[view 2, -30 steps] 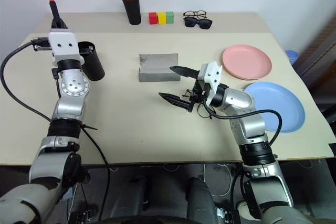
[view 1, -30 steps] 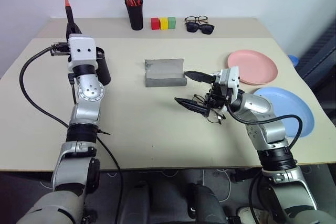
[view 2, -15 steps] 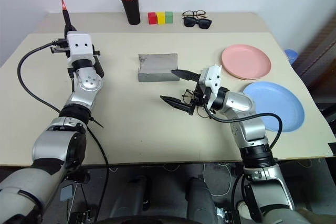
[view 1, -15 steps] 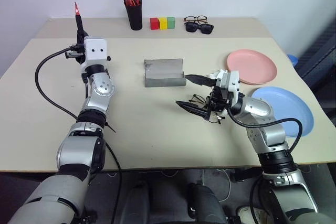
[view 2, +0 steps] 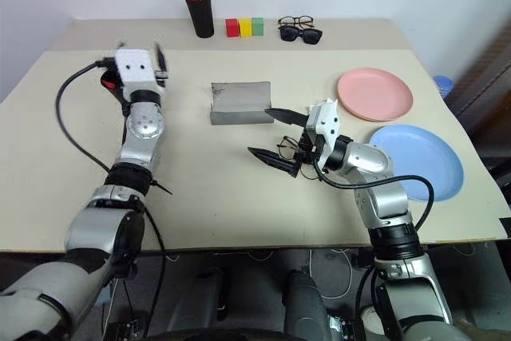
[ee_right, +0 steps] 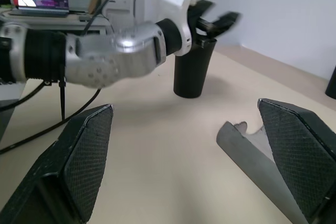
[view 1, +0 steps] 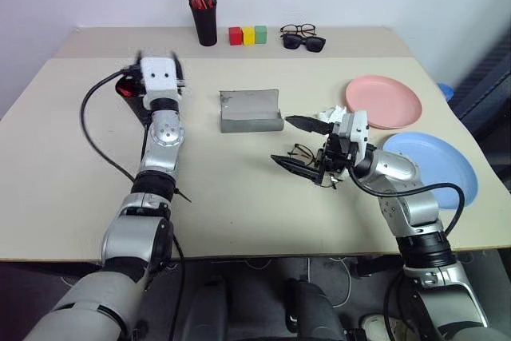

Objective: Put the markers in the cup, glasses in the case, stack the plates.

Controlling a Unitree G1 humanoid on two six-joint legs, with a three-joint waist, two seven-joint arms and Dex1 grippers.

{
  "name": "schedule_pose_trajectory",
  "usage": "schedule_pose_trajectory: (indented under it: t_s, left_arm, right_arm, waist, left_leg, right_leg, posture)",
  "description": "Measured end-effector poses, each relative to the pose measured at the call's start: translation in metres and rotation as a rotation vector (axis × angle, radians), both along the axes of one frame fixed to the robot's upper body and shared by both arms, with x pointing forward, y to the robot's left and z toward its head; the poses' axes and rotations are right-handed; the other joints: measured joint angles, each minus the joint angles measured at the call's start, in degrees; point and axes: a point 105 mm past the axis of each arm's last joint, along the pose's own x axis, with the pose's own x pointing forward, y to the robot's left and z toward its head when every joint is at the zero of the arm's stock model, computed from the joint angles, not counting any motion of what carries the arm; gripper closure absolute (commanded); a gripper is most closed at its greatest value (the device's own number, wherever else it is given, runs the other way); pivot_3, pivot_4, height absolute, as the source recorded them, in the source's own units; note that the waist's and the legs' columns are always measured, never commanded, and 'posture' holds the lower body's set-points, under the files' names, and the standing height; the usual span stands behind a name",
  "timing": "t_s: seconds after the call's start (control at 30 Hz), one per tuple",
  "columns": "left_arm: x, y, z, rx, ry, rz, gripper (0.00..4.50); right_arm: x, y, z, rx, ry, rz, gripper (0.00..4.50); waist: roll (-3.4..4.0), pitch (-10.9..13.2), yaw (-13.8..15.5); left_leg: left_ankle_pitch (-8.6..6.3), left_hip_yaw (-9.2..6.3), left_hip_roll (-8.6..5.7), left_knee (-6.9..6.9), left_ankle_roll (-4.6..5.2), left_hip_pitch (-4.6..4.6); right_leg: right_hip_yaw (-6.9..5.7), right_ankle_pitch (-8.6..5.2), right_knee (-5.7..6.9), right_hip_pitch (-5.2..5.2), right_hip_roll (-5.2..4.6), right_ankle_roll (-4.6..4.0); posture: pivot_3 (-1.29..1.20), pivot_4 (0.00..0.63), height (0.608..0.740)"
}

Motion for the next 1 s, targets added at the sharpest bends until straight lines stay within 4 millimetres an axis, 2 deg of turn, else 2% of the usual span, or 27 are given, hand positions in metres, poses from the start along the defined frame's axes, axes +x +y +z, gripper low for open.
schedule_pose_trajectory:
  t_s: [0.07,0.13,0.23,0.33,0.4,0.47,0.53,0.67,0.8,0.9,1.0]
  left_arm:
    - [-0.011,-0.026,-0.007,0.005,0.138,-0.278,1.09]
    - [-0.023,-0.038,-0.009,0.039,0.251,-0.453,1.09]
    - [-0.043,-0.04,-0.009,0.133,0.37,-0.658,1.09]
    - [-0.055,-0.041,-0.017,0.2,0.478,-0.828,1.09]
    - [-0.054,-0.044,-0.025,0.27,0.529,-0.877,1.09]
    - [-0.044,-0.044,-0.033,0.374,0.589,-0.898,1.09]
    - [-0.037,-0.046,-0.034,0.42,0.603,-0.904,1.09]
    - [-0.019,-0.068,-0.034,0.527,0.607,-0.878,1.09]
    - [-0.011,-0.094,-0.041,0.591,0.626,-0.858,1.09]
    - [-0.01,-0.104,-0.053,0.623,0.662,-0.841,1.95]
    - [-0.009,-0.102,-0.067,0.643,0.715,-0.798,3.51]
  right_arm:
    - [-0.003,-0.009,-0.003,-0.035,0.013,-0.021,0.0]
    - [-0.008,-0.02,-0.009,-0.072,0.036,-0.049,0.0]
    - [-0.017,-0.042,-0.017,-0.123,0.066,-0.125,0.0]
    - [-0.026,-0.064,-0.018,-0.149,0.081,-0.22,0.0]
    - [-0.034,-0.074,-0.018,-0.152,0.092,-0.266,0.0]
    - [-0.049,-0.091,-0.02,-0.168,0.108,-0.348,0.0]
    - [-0.055,-0.1,-0.02,-0.164,0.116,-0.402,0.0]
    - [-0.065,-0.107,-0.012,-0.159,0.088,-0.476,0.0]
    - [-0.07,-0.111,-0.011,-0.152,0.087,-0.528,0.0]
    - [-0.074,-0.112,-0.012,-0.151,0.091,-0.543,0.0]
    - [-0.078,-0.115,-0.013,-0.151,0.096,-0.564,0.0]
  waist:
    - [0.02,0.0,-0.2]
    - [0.03,0.0,-0.2]
    - [0.05,0.0,-0.4]
    - [0.05,0.0,-0.1]
    - [0.04,0.0,0.3]
    - [0.01,0.0,1.4]
    - [0.0,0.0,1.5]
    - [-0.02,0.0,1.7]
    - [-0.03,0.0,1.6]
    - [-0.04,0.0,1.5]
    - [-0.04,0.1,1.5]
  left_leg:
    - [0.0,0.0,0.01,-0.04,0.0,0.0]
    - [0.0,-0.01,0.02,-0.04,0.01,0.0]
    - [0.0,-0.01,0.02,-0.04,0.01,0.03]
    - [0.0,0.0,0.02,0.02,0.02,0.02]
    - [0.0,-0.01,0.02,0.06,0.02,-0.02]
    - [-0.02,0.01,0.01,0.13,0.04,-0.11]
    - [-0.03,0.06,0.0,0.17,0.06,-0.19]
    - [-0.04,0.04,-0.01,0.28,0.09,-0.54]
    - [-0.12,0.04,-0.02,0.44,0.23,-0.8]
    - [-0.14,0.04,-0.02,0.48,0.27,-0.79]
    - [-0.14,0.03,-0.02,0.52,0.27,-0.8]
  right_leg:
    - [0.01,-0.01,0.0,-0.03,0.0,-0.02]
    - [0.01,-0.02,0.05,-0.07,0.0,-0.03]
    - [0.02,-0.13,0.06,-0.07,0.0,-0.23]
    - [0.02,-0.18,0.03,-0.06,0.0,-0.31]
    - [0.01,-0.22,0.01,-0.03,-0.01,-0.36]
    - [0.01,-0.22,-0.1,-0.04,-0.04,-0.36]
    - [0.01,-0.22,-0.13,-0.08,-0.09,-0.36]
    - [-0.02,-0.22,-0.12,-0.35,-0.11,-0.33]
    - [-0.03,-0.19,-0.1,-0.54,-0.12,-0.31]
    - [-0.03,-0.2,-0.05,-0.55,-0.12,-0.3]
    - [-0.04,-0.2,-0.04,-0.55,-0.12,-0.29]
  posture:
    - [0.0,0.15,0.74]
    - [0.0,0.15,0.74]
    - [0.0,0.15,0.74]
    - [0.0,0.15,0.74]
    - [0.0,0.15,0.74]
    - [0.0,0.15,0.74]
    - [0.0,0.15,0.74]
    - [0.0,0.15,0.74]
    - [0.0,0.15,0.74]
    - [0.0,0.15,0.74]
    - [0.0,0.15,0.74]
